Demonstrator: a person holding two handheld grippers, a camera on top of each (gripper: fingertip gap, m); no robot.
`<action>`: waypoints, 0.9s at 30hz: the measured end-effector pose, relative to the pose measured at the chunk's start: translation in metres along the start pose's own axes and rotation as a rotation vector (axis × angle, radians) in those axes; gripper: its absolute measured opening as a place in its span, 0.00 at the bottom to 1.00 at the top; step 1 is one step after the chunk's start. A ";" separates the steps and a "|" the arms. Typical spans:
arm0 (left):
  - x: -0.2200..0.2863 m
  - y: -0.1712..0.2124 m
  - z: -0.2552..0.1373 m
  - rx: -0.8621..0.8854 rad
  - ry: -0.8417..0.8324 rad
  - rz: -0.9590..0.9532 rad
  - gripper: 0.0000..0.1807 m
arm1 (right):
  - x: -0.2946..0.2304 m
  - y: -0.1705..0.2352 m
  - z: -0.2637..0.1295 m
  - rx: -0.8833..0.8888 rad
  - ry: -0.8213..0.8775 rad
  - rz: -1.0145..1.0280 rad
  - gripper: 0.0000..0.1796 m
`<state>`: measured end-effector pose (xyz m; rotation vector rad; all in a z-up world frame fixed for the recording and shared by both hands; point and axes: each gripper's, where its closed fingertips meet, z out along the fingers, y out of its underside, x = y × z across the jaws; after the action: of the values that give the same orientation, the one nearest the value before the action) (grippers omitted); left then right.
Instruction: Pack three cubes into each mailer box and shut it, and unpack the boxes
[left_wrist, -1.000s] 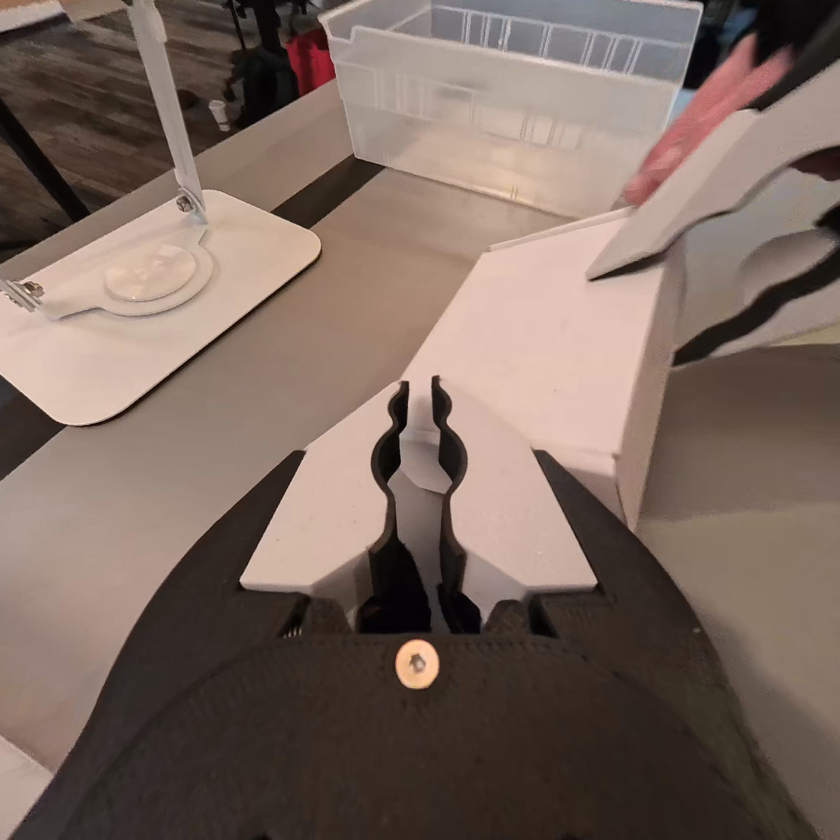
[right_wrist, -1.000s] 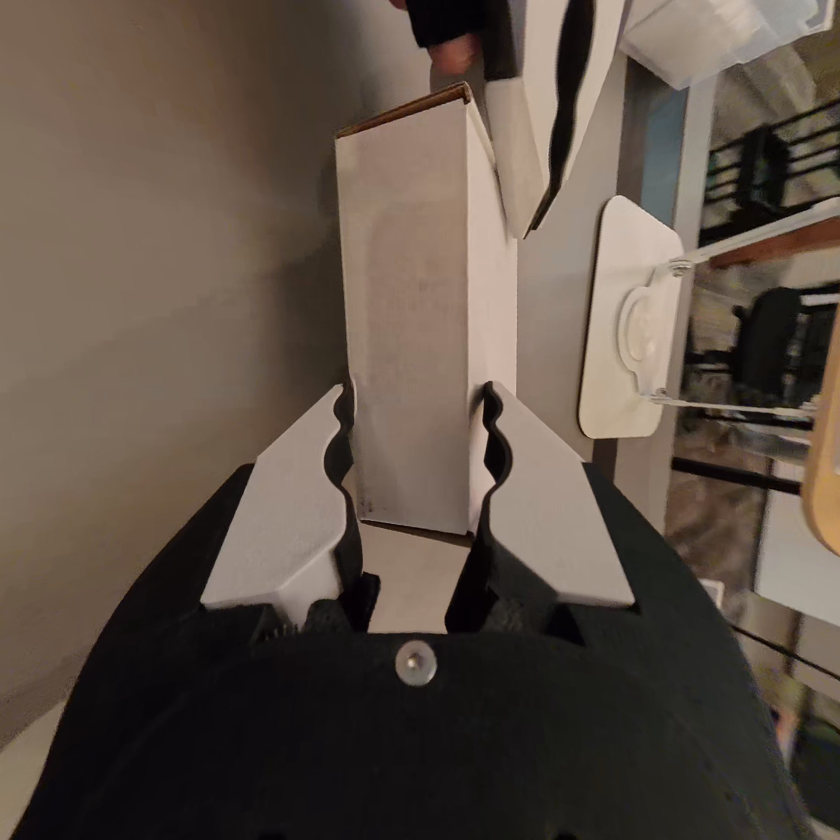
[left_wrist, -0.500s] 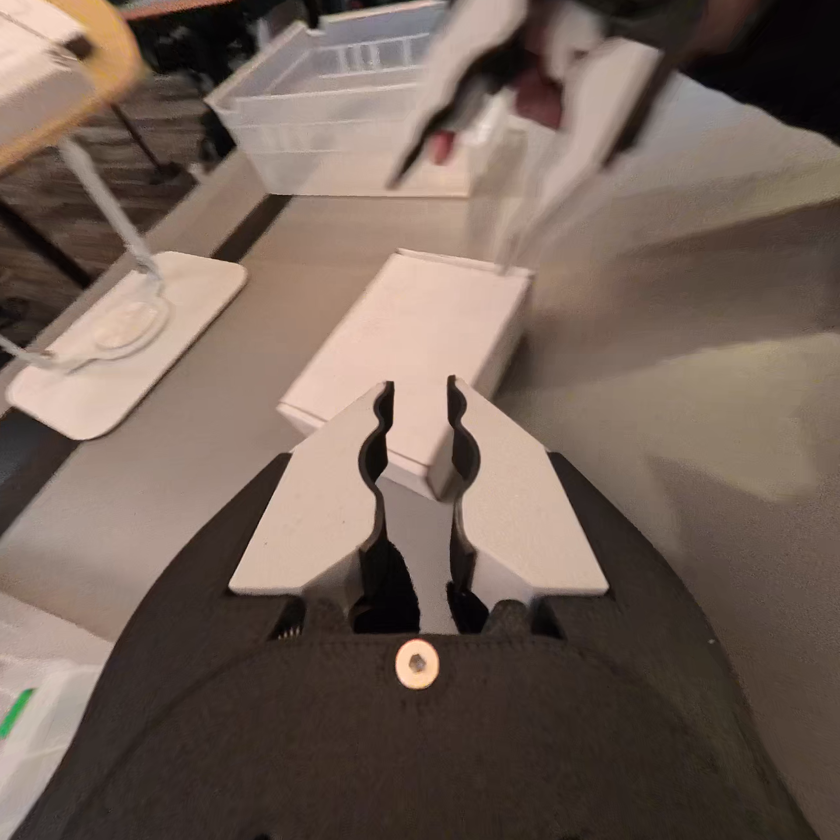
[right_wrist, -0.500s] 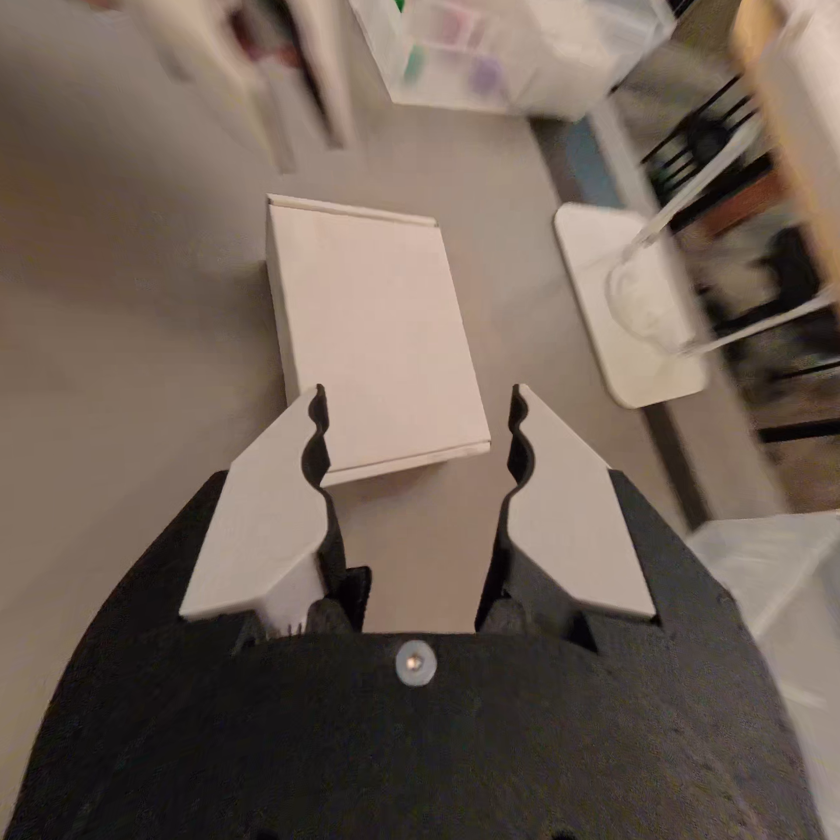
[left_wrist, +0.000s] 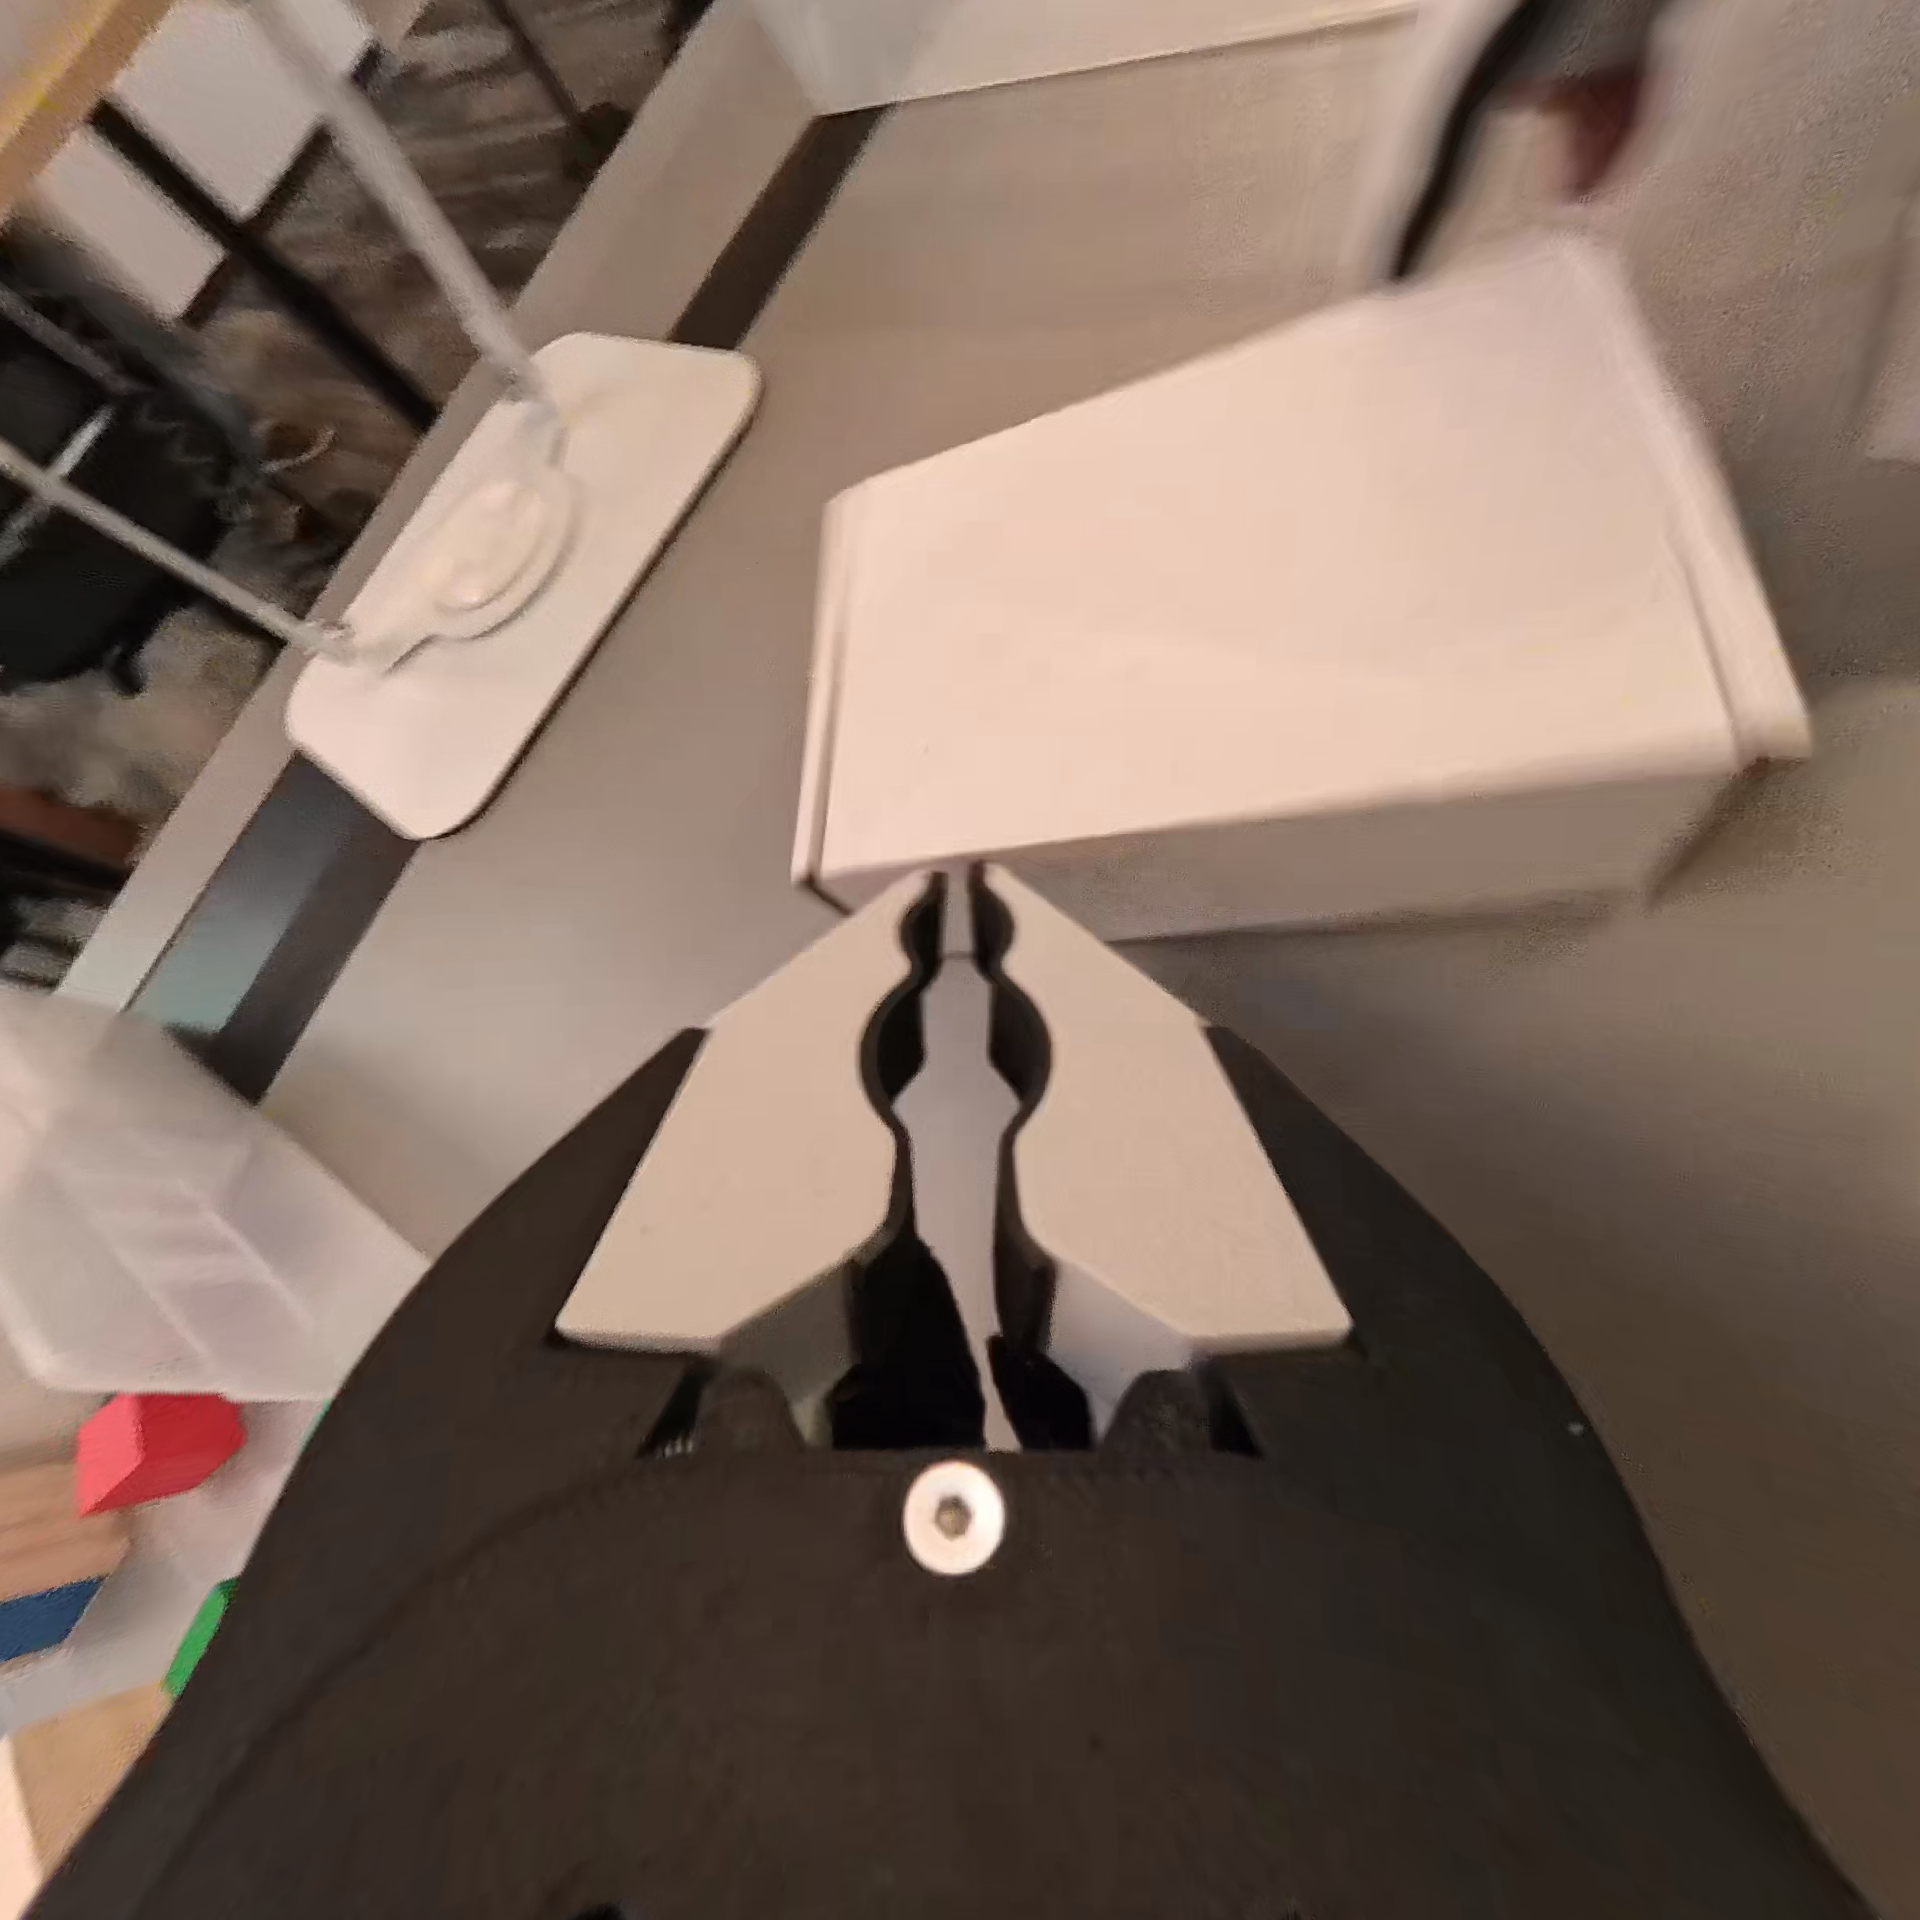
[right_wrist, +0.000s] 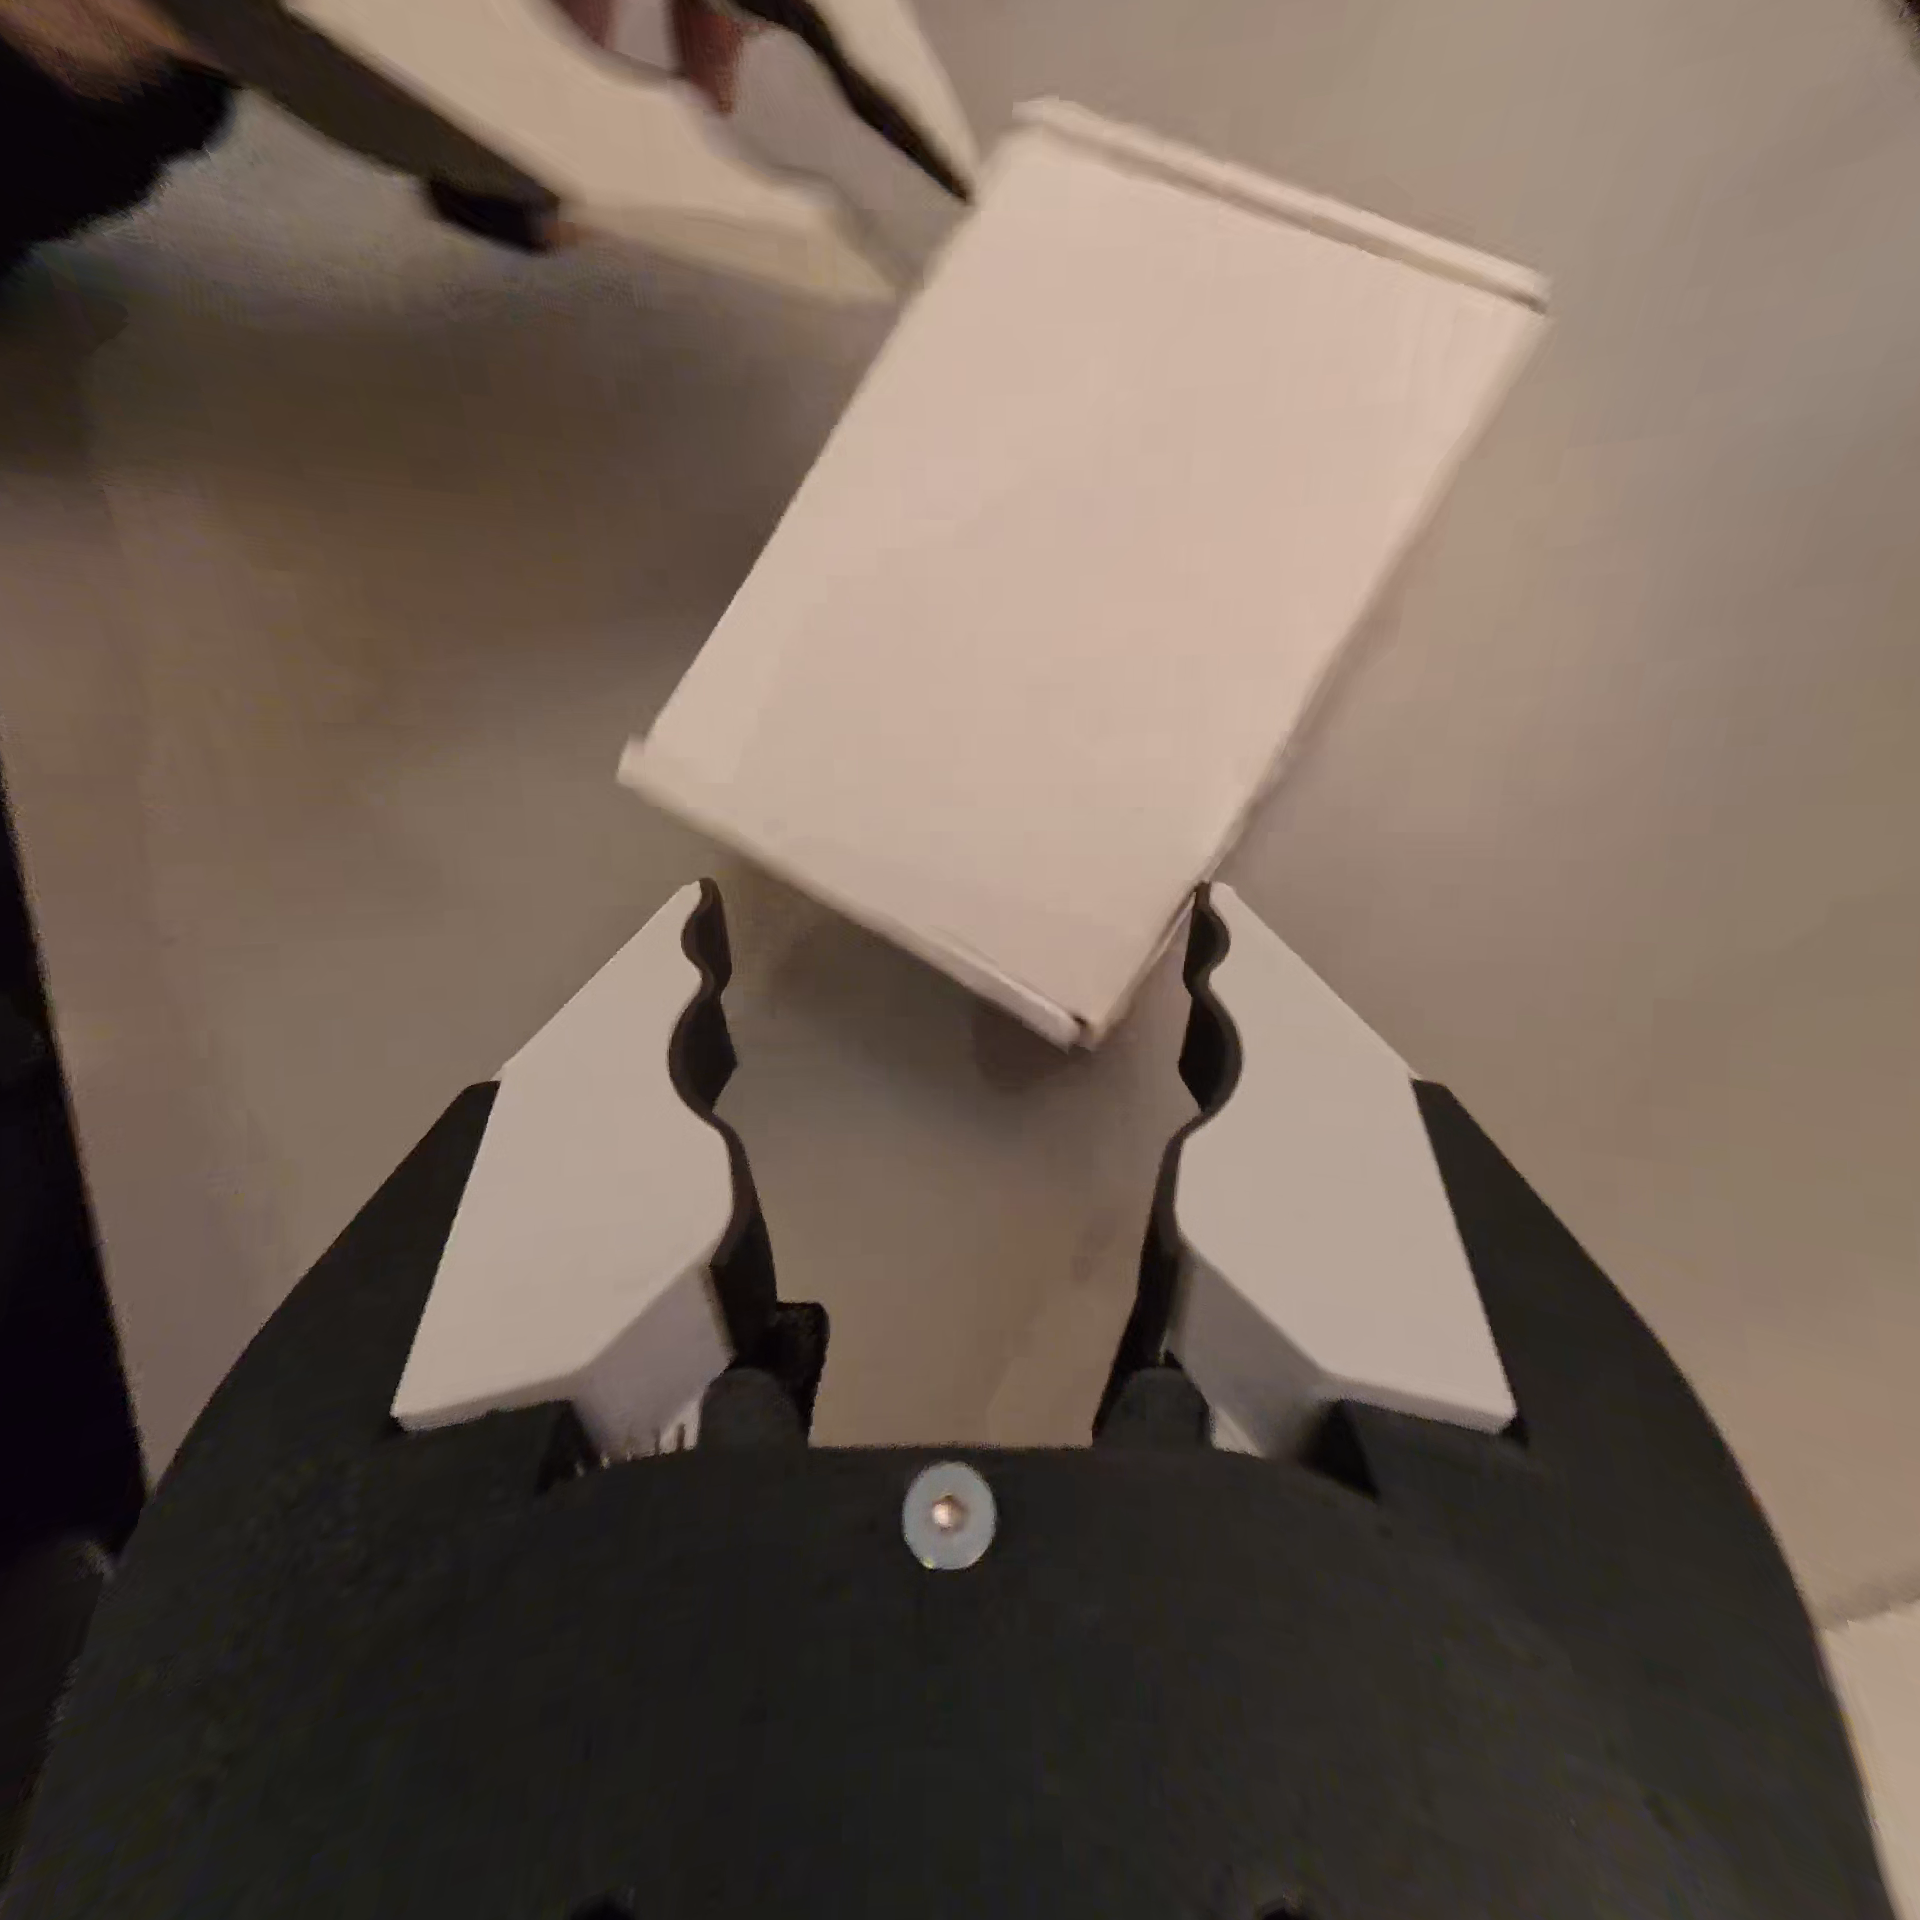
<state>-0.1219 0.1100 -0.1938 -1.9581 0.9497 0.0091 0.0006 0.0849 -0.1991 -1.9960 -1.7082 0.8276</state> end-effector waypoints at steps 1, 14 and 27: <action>-0.007 0.001 0.006 -0.001 -0.007 -0.013 0.01 | -0.009 -0.002 0.002 0.041 0.009 0.036 0.49; -0.037 -0.052 0.025 0.100 0.031 0.032 0.05 | -0.077 -0.031 0.015 0.288 0.200 -0.195 0.43; -0.030 -0.037 0.083 -0.123 0.125 0.337 0.00 | 0.002 -0.029 0.011 -0.032 0.826 -0.895 0.35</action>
<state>-0.0903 0.1996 -0.2025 -1.9039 1.3812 0.1416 -0.0288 0.0910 -0.1894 -1.0724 -1.7550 -0.2989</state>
